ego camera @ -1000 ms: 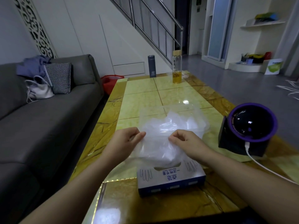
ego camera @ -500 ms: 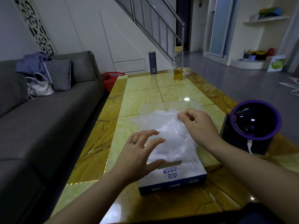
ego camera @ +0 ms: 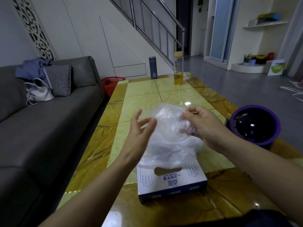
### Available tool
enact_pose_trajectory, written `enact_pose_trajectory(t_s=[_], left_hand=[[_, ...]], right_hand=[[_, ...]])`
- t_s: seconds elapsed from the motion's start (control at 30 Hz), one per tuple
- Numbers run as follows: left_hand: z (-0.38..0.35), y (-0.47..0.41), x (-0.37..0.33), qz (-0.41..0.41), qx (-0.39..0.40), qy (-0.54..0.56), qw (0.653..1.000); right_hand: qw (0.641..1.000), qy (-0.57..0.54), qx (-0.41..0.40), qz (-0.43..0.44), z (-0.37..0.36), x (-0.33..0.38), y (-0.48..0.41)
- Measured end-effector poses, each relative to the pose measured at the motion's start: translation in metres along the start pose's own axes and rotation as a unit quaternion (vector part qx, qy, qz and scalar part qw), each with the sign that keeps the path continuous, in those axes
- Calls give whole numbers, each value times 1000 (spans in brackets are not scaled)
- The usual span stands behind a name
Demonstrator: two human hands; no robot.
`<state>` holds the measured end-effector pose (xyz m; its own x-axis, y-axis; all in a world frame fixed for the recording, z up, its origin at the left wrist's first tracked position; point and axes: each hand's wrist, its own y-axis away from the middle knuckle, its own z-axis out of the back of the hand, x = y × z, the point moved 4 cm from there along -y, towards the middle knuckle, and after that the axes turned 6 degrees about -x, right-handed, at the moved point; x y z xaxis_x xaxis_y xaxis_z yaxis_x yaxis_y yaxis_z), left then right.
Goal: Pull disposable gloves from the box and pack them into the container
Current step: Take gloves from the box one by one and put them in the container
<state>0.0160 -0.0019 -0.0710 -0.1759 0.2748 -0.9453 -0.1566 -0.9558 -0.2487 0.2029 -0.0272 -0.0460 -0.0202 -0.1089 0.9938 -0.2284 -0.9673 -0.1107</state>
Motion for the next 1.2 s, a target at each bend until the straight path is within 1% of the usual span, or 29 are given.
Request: enact_pose_trajectory(t_s=[0.1,0.13,0.17,0.2,0.27,0.3,0.33,0.37,0.4,0.43,0.47,0.5,0.57,0.63,0.7,0.77,0.83,0.9,0.93,0.97,1.0,1.03,1.1,1.13,1.17,1.2], left_hand=[[7,-11,-6,58,3,111,992],[8,-14,-11,65,5,128,990],[9,-16,-15,60,8,120,991],[10,-17,-19,51,11,101,994],[10,-17,-25,21,14,25,999],[9,-14,-29,-14,14,-37,999],[8,-10,-34,-84,6,-125,989],[4,-3,-40,-180,-5,-231,956],[-2,4,-43,-282,-14,-323,903],[-9,13,-43,-365,-26,-381,849],[-15,19,-41,-411,-38,-404,816],[-20,22,-39,-430,-52,-403,806],[-24,22,-40,-434,-83,-376,814],[-22,18,-47,-415,-114,-326,842],[-12,10,-60,-347,-151,-236,895],[-1,4,-72,-281,-156,-147,935],[7,-3,-79,-227,-107,-108,962],[13,-11,-79,-148,-16,-98,984],[15,-13,-76,-98,38,-73,992],[17,-15,-74,-51,83,-37,994],[20,-16,-71,-11,111,-2,994],[23,-17,-70,23,122,20,992],[27,-19,-66,92,120,39,988],[29,-20,-64,119,118,37,985],[31,-21,-62,141,121,27,982],[32,-21,-61,160,130,17,978]], right_hand=[[996,72,33,47,1,7,5],[995,78,42,55,1,9,7],[994,72,49,58,0,12,8],[995,61,53,59,-1,14,9],[997,38,50,54,-1,17,10],[998,24,44,49,-1,19,10],[998,3,38,42,-2,21,10],[999,-25,32,34,-2,23,10],[998,-58,26,23,-3,25,9],[996,-90,22,11,-4,28,9],[993,-114,20,-1,-6,30,9],[992,-128,20,-10,-9,33,10],[988,-148,28,-13,-16,38,13],[985,-168,36,-8,-22,44,16],[982,-185,35,-1,-21,51,19],[976,-214,28,5,-17,56,18],[971,-239,16,-5,-12,57,14],[967,-253,-9,-28,-6,54,9],[964,-263,-18,-40,-4,53,6],[961,-271,-22,-49,-1,51,4],[960,-272,-25,-55,0,49,2],[963,-263,-28,-56,2,48,1],[978,-202,-26,-38,2,47,2],[992,-125,-19,-9,1,48,4],[999,-13,-9,40,-1,52,8],[990,104,4,94,-4,56,12]])
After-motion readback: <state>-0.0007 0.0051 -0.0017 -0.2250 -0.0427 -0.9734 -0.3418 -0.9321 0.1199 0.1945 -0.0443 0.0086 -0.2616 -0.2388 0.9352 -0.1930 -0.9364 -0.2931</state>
